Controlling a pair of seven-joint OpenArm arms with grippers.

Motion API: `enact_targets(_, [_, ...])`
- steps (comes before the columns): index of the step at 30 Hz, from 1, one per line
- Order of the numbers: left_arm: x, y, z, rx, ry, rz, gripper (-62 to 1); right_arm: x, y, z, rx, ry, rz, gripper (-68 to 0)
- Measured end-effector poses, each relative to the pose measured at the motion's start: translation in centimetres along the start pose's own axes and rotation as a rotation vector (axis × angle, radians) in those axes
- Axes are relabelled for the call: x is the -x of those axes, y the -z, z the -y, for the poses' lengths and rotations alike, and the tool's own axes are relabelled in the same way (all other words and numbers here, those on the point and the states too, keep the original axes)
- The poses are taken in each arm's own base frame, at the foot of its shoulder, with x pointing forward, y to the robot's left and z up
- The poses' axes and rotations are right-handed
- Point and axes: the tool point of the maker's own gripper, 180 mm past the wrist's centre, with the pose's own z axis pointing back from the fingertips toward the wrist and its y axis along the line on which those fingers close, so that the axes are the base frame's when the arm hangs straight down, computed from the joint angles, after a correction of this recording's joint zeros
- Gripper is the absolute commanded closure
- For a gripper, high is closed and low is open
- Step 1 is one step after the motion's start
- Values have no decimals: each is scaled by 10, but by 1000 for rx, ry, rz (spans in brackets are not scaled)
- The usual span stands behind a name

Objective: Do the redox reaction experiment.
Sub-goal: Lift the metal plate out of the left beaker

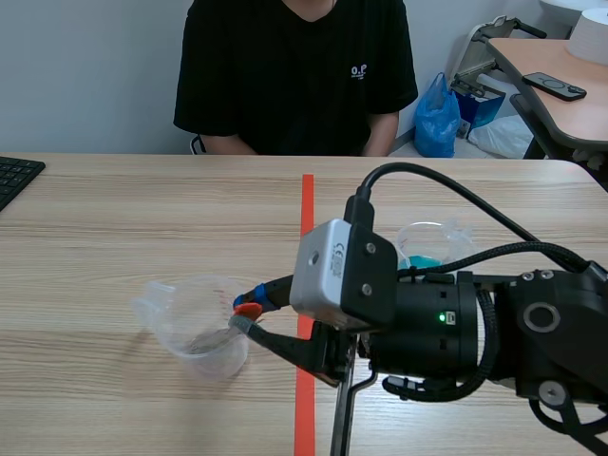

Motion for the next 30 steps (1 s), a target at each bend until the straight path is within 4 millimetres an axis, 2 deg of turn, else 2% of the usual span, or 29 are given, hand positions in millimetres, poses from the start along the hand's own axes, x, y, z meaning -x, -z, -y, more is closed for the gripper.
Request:
enact_targets(14, [0, 0, 0, 0, 0, 0, -36, -14, -1, 4, 19, 36, 78, -15])
enact_targets(20, [0, 0, 0, 0, 0, 0, -36, -22, -6, 28, 92, 69, 79, -15])
enact_targets(26, [0, 0, 0, 0, 0, 0, -36, -39, -3, 33, 100, 98, 88, -15])
enact_targets(30, [0, 0, 0, 0, 0, 0, -36, -52, -2, 48, 112, 135, 122, -15])
